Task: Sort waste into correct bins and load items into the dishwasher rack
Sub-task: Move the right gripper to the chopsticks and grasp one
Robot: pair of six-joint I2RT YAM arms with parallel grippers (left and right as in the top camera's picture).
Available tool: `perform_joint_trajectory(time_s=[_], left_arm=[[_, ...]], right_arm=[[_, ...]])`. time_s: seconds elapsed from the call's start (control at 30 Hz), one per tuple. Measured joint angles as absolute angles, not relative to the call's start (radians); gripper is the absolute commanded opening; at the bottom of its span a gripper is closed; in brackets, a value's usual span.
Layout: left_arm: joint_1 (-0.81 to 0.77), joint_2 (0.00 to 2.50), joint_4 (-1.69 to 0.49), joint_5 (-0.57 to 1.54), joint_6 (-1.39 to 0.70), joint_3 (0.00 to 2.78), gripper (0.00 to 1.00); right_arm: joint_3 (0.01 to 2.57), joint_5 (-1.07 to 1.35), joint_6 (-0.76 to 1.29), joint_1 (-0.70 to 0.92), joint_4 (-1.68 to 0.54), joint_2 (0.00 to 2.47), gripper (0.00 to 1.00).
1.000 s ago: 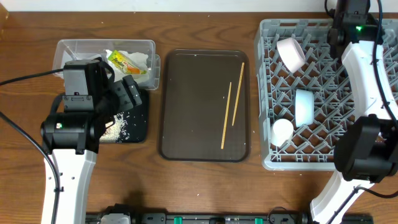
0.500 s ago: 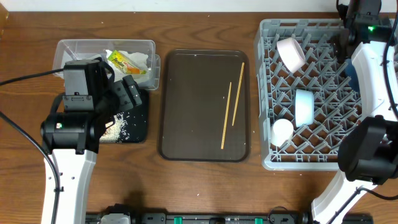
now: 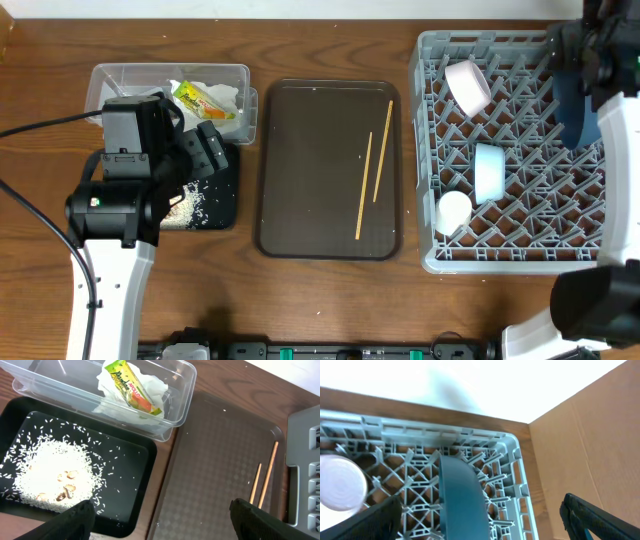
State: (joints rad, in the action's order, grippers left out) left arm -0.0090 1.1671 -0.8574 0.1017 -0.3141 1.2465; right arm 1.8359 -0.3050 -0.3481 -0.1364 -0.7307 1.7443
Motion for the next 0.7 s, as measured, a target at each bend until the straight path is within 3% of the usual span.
perform_joint_trajectory(time_s=[0.17, 0.4, 0.53, 0.6, 0.7], left_arm=[[-0.009, 1.167, -0.857, 0.102, -0.314, 1.246, 0.89], [-0.009, 1.167, -0.857, 0.102, -0.314, 1.246, 0.89], [-0.009, 1.167, -0.857, 0.102, -0.314, 1.246, 0.89], [-0.009, 1.167, -0.857, 0.102, -0.314, 1.246, 0.89], [-0.009, 1.167, -0.857, 0.102, -0.314, 1.246, 0.89]], right_arm=[[1.836, -0.191, -0.246, -0.136, -0.743, 1.733, 0.99], [1.836, 0.352, -0.093, -0.101, -0.768, 1.724, 0.99], [1.836, 0.523, -0.017, -0.020, -0.780, 1.724, 0.89], [1.836, 0.521, 0.023, 0.053, -0.797, 1.726, 0.86], [1.837, 0.426, 0.102, 0.178, -0.850, 1.740, 0.73]])
